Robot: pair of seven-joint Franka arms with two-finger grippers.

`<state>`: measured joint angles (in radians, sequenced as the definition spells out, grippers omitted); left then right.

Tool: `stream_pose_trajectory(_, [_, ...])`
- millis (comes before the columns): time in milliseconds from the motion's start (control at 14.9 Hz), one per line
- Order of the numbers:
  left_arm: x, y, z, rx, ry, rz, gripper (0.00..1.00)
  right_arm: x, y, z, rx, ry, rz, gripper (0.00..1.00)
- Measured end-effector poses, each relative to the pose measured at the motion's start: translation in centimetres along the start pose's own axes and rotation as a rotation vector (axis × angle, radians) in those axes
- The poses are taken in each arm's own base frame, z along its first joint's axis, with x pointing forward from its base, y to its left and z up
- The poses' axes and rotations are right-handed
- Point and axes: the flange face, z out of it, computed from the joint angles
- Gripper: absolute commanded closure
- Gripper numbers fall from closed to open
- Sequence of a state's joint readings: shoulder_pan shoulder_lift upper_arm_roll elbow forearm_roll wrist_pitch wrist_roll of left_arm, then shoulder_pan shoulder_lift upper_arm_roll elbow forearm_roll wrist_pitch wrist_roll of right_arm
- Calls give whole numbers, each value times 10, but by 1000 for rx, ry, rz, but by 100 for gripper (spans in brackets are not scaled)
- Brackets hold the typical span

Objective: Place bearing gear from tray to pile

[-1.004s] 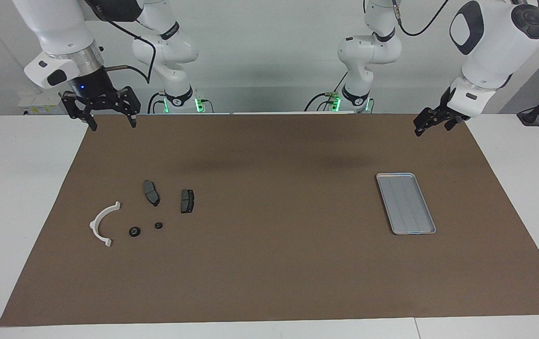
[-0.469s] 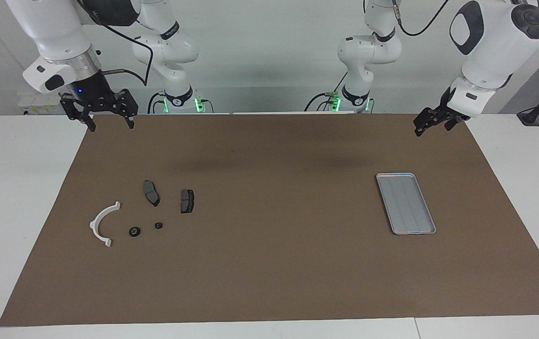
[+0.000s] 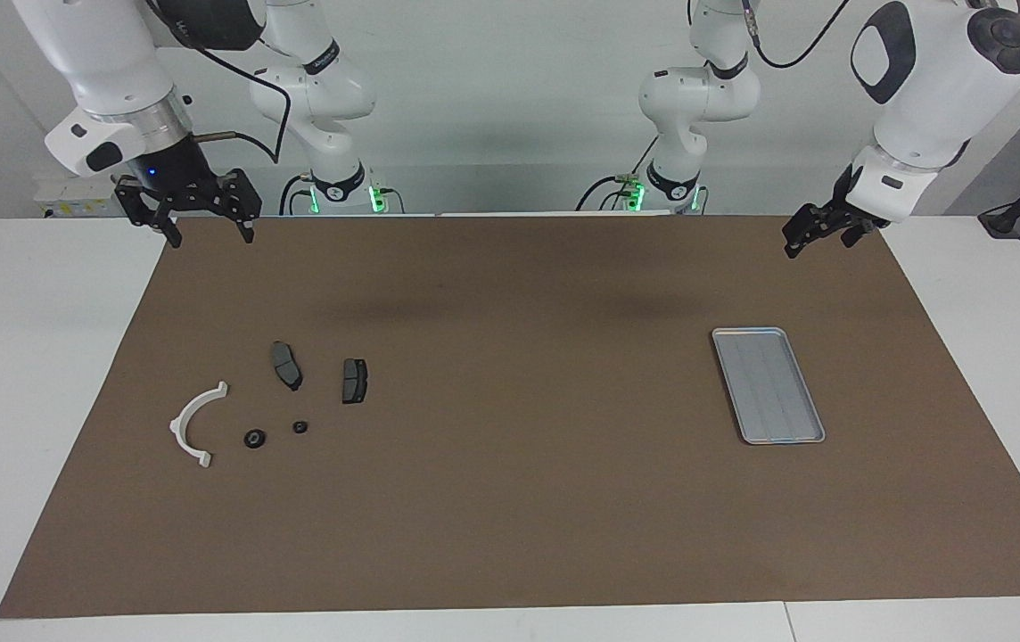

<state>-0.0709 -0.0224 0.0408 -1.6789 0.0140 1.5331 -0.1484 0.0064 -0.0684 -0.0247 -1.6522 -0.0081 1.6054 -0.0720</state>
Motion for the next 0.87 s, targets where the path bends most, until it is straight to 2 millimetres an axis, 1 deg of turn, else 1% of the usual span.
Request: stream_pose_trajectory(870, [0,0,0,0,0,0,0,-2,2,0,-4,-8,22,0])
